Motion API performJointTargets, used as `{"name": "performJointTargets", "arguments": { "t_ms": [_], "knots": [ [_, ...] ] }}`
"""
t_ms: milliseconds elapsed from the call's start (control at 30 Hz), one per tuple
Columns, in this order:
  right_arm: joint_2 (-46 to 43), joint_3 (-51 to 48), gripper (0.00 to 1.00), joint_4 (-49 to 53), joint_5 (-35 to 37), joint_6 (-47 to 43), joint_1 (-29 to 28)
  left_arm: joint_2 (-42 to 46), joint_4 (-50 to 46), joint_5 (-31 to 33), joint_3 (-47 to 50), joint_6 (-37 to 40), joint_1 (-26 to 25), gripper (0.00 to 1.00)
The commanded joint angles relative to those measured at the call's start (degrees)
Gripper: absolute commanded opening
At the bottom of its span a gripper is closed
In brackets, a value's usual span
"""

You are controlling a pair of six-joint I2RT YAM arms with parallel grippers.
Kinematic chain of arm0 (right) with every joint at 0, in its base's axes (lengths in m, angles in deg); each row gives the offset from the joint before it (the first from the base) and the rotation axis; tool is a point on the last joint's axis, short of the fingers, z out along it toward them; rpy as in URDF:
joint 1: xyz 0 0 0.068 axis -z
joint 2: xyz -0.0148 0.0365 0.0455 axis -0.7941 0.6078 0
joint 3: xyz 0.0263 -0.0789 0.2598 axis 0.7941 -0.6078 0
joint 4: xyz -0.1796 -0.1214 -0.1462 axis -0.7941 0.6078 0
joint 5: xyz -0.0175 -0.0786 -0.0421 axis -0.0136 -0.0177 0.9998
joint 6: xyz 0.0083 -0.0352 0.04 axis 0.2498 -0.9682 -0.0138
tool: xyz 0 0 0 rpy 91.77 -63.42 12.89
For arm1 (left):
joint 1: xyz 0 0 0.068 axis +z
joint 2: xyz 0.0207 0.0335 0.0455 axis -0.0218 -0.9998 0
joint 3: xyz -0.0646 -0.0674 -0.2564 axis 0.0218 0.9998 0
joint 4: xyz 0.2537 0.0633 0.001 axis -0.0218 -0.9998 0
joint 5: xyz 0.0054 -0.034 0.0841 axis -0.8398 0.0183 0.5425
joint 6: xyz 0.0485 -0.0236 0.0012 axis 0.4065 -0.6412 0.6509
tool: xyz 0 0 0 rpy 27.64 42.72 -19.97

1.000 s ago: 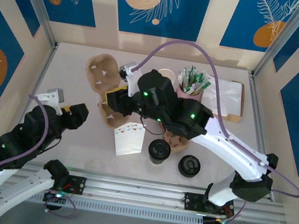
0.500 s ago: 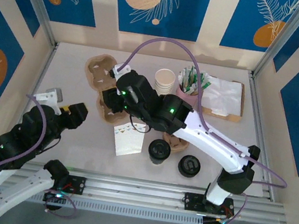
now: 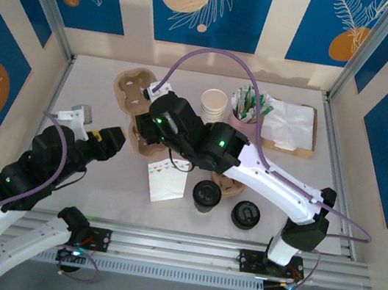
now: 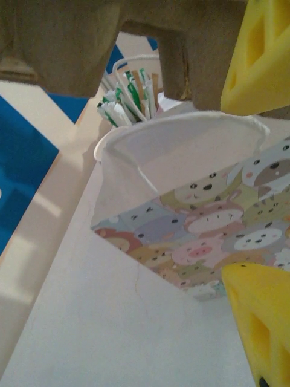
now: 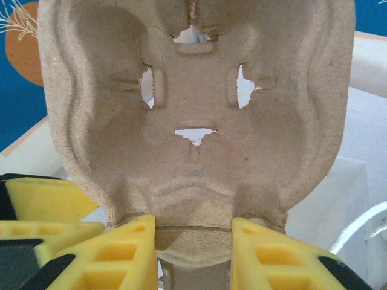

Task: Pack the takeout coffee

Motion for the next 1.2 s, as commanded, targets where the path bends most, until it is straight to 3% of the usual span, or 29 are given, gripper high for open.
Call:
{"name": "performJointTargets", "arguments": {
  "t_ms": [0, 367, 633, 733, 967, 1167],
  "knots": [
    [-0.4, 0.5, 0.30, -0.2, 3.9, -0.4, -0.1, 0.2, 4.1, -3.6, -0.8, -1.1, -0.4, 0.64],
    [0.0, 0.7, 0.30, 1.1, 6.4, -2.7, -0.3, -0.2, 9.6, -3.2, 4.4, -2.7, -0.4, 0.52],
    [0.4, 2.3, 0.30, 3.3, 10.5, -5.9, -0.7, -0.9, 8.2, -0.9, 5.7, -3.5, -0.4, 0.38],
    [0.3, 2.7, 0.30, 3.7, 11.7, -7.1, -0.6, -0.7, 7.5, -0.7, 5.9, -3.4, -0.4, 0.27],
    [-0.7, 3.3, 0.30, 4.3, 13.0, -8.8, 0.5, 1.5, 7.1, 2.8, 8.2, -3.3, -0.4, 0.24],
    [-4.0, 0.2, 0.30, 4.4, 9.8, -7.4, 3.3, 2.6, 6.8, 4.1, 9.5, -4.3, -0.4, 0.21]
  ]
}}
